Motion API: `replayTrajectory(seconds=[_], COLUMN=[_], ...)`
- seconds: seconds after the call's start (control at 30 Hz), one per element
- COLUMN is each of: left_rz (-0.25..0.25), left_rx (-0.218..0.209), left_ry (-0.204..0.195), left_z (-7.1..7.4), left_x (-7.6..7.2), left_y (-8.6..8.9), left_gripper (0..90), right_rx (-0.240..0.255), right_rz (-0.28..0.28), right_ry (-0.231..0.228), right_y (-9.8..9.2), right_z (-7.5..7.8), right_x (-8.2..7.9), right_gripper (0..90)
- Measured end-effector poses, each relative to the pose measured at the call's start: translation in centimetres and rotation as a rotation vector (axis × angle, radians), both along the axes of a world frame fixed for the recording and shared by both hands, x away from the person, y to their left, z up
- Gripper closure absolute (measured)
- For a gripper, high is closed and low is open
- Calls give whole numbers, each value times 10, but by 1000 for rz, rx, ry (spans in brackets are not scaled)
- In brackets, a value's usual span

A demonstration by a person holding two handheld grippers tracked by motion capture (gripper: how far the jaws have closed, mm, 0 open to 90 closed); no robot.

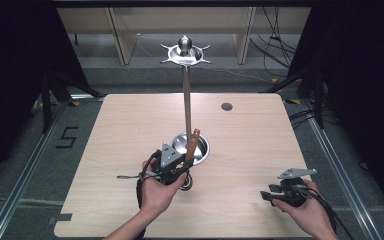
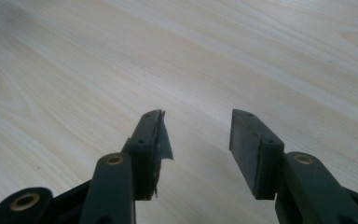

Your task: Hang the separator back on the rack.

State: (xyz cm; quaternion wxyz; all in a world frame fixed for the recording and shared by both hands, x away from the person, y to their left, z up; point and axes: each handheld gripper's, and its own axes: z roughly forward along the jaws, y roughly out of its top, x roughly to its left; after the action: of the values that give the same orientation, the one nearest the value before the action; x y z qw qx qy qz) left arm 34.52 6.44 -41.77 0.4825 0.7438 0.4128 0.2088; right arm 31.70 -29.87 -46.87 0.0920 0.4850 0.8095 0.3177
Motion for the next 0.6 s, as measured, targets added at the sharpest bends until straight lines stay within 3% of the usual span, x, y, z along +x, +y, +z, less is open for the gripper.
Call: replayTrajectory(seconds=[0.07,0.13,0.23,0.27,0.33,0.37,0.43,0.6], left_rz=[6,15,31,37,43,43,49,64], left_rx=[-6,0,4,-3,-5,-13,-13,-14], left_ry=[-12,-36,-70,-70,-81,-84,-94,-112], left_z=[2,5,7,8,10,11,13,18], left_x=[0,-1,-3,-3,-3,-3,-3,-4], left_y=[1,2,2,2,2,3,3,4], left_gripper=[679,679,679,679,679,679,679,679], right_rx=[7,-7,-6,6,-21,-17,6,6], right_rz=[-9,0,-3,-17,16,-2,-19,-17], right_ry=[2,-36,-37,-18,-67,-29,-27,-57], right_y=[0,-1,-1,0,-2,-2,0,-1], right_z=[0,-3,-2,-1,-2,0,0,-2], right_x=[0,1,1,0,2,1,-1,1], right_gripper=[541,536,528,523,513,511,507,499])
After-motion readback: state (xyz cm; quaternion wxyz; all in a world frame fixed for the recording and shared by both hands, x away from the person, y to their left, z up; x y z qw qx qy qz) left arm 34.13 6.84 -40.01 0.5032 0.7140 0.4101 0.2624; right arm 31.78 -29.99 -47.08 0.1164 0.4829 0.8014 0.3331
